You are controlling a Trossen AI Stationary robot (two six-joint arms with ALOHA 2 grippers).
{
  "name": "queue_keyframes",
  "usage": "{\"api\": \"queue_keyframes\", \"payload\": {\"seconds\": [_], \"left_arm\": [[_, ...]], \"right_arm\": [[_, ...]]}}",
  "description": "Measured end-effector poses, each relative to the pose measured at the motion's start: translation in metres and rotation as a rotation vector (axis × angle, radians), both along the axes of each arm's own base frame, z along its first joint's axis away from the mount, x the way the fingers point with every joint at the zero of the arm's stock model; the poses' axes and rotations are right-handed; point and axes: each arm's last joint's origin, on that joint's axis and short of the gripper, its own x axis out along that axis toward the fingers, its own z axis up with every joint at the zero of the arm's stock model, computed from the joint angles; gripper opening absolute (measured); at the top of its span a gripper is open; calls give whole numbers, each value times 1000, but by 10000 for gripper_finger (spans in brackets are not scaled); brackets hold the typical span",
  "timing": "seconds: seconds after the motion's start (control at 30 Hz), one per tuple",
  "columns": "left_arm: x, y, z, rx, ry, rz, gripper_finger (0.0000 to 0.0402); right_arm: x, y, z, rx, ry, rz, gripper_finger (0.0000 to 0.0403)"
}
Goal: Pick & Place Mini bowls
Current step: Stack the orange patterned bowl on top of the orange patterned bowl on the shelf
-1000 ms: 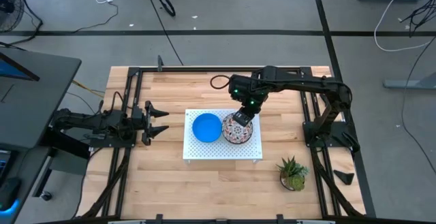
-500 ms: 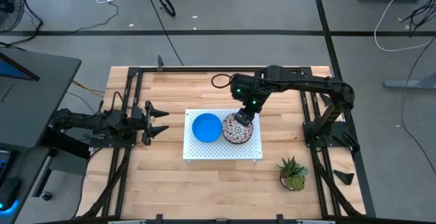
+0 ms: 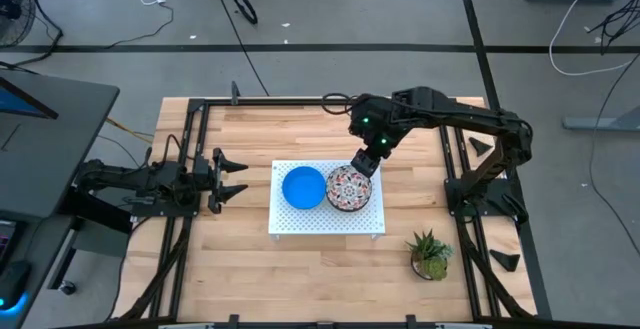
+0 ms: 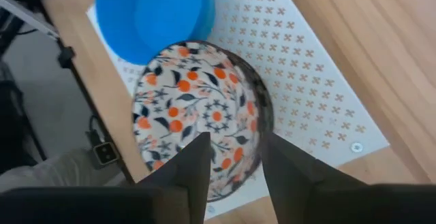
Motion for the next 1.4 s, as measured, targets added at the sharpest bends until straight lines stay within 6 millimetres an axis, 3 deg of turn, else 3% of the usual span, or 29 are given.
{"api": "queue_keyframes", "payload": {"seconds": [0.17,0.47,0.8,1.13,1.4], "left_arm": [[0,0,0,0,1,0,288],[0,0,0,0,0,0,288],[0,0,0,0,0,0,288],[0,0,0,0,0,0,288],[0,0,0,0,0,0,288]], "right_arm": [[1,2,1,30,-20,29,127],[14,9,-14,25,24,82,127],[18,9,-49,34,101,95,128],[16,11,-30,67,12,115,128],[34,24,-11,42,-247,253,128]]}}
